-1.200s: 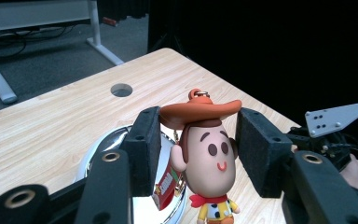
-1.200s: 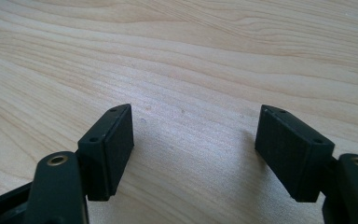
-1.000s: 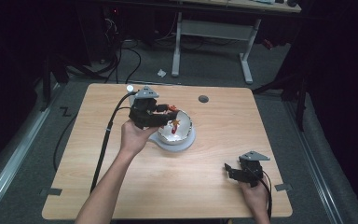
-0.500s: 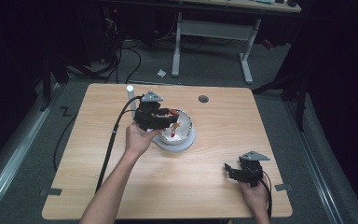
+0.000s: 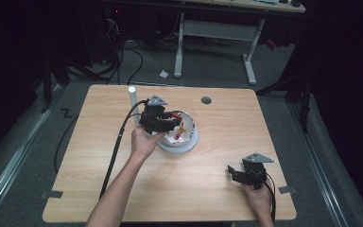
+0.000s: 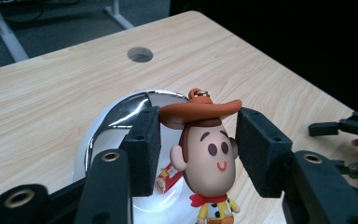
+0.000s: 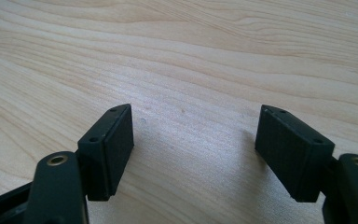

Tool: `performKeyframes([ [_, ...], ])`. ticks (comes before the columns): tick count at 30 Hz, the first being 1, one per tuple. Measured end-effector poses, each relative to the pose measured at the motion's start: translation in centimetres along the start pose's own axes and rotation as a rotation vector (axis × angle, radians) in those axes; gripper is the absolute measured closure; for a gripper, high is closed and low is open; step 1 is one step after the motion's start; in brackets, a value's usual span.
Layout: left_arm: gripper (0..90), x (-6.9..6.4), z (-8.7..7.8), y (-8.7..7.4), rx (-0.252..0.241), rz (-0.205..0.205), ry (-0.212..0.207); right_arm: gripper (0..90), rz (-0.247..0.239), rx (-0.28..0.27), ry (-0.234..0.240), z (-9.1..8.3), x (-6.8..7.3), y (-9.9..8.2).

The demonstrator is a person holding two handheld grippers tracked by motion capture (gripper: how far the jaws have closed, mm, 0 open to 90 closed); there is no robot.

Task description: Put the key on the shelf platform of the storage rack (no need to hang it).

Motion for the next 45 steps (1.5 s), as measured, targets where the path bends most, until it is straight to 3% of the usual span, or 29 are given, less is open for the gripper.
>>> performKeyframes([
  [18,51.6,0.5,3.0,-0.9,0.065,-0.005,0.035,28.2,0.0,0.0,0.0,0.0,0.0,0.0],
  [23,51.6,0.9,3.7,-1.3,0.056,-0.038,0.037,28.2,0.002,0.001,0.001,0.0,0.0,0.0],
  [28,51.6,1.5,4.4,-2.2,0.086,-0.048,0.06,28.2,0.004,0.001,0.001,0.0,0.0,0.0],
  [45,51.2,2.2,6.0,-2.7,0.108,-0.08,0.081,28.2,-0.001,0.0,0.0,0.0,0.0,0.0],
])
Point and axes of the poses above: each handheld gripper's, and its own axes: z roughly forward along the jaws, y roughly out of its top, x roughly to its left, the point moved 4 cm from there along z, roughly forward along the jaws, and after that the axes turned 13 degrees about x, right-handed, at the moved point
